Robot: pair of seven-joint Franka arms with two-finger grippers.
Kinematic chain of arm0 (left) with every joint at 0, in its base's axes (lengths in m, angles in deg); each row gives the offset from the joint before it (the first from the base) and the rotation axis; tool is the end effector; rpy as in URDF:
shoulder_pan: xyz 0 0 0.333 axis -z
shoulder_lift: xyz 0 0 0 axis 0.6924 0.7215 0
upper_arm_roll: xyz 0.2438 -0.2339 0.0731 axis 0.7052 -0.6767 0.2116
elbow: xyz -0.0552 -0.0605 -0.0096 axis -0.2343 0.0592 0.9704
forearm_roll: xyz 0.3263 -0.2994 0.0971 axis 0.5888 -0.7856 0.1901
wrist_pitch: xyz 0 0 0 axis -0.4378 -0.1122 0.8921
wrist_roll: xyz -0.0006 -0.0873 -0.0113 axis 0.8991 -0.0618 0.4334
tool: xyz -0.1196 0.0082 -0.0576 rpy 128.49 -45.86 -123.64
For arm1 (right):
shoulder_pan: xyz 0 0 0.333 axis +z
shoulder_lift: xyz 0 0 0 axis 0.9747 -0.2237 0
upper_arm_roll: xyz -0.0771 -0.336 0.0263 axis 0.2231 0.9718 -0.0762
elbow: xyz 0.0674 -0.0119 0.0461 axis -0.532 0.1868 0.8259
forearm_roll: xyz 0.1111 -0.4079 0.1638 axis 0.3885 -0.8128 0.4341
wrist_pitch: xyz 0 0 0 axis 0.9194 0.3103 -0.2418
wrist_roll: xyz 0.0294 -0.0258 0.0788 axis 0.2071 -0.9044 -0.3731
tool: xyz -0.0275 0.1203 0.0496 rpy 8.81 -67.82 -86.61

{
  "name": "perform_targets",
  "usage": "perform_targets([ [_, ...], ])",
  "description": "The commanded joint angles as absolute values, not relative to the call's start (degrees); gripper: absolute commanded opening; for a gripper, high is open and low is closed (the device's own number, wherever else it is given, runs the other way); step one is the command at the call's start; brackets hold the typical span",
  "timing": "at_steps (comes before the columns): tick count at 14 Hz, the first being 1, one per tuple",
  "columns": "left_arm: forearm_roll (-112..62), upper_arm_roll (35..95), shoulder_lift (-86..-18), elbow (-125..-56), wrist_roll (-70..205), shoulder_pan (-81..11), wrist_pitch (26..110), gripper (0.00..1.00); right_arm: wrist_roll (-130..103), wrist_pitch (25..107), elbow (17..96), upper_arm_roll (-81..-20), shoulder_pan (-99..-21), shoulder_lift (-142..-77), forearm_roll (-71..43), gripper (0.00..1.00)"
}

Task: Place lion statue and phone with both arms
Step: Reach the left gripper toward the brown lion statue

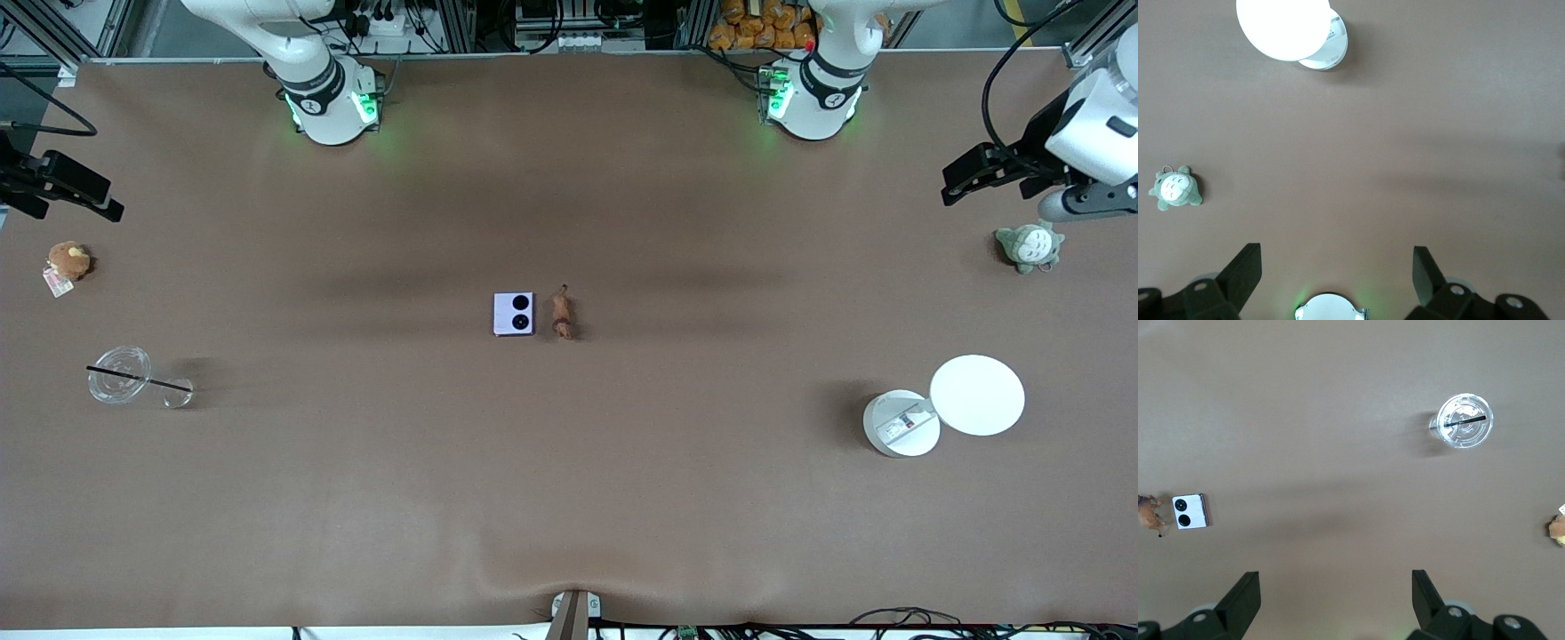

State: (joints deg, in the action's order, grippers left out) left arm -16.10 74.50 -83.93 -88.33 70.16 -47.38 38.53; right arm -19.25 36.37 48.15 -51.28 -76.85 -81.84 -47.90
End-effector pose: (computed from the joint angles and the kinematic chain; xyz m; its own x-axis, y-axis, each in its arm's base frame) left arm 0.5685 -0.0550 0.6171 0.9947 0.0743 -0.0714 0.0727 -0.9970 -0.0250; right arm 0.5837 -0.0395 0.6547 0.9963 -0.0825 -0.0249 -0.0839 -0.9948 -0.0571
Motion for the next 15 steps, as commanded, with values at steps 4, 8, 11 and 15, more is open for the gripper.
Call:
perform_targets([
  [4, -17.34, 68.47, -78.06, -87.63, 78.50, -47.25, 42.72, 1.00, -18.77, 36.68, 48.56, -51.88, -77.95, -81.50, -47.02, 1.00],
  [8, -17.17, 62.32, -74.63, -88.60, 89.13, -47.25, 47.73, 1.00, -18.77, 36.68, 48.56, -51.88, -77.95, -81.50, -47.02, 1.00],
  [11, -16.73, 59.06, -71.82, -88.33, 95.56, -46.81, 51.25, 1.00, -18.77, 36.77, 48.56, -51.88, -77.95, -81.50, -47.02, 1.00],
  [15, -16.29, 58.61, -66.99, -87.55, 101.89, -41.72, 56.42, 1.00, -18.77, 36.51, 48.47, -51.88, -77.86, -82.11, -47.02, 1.00],
])
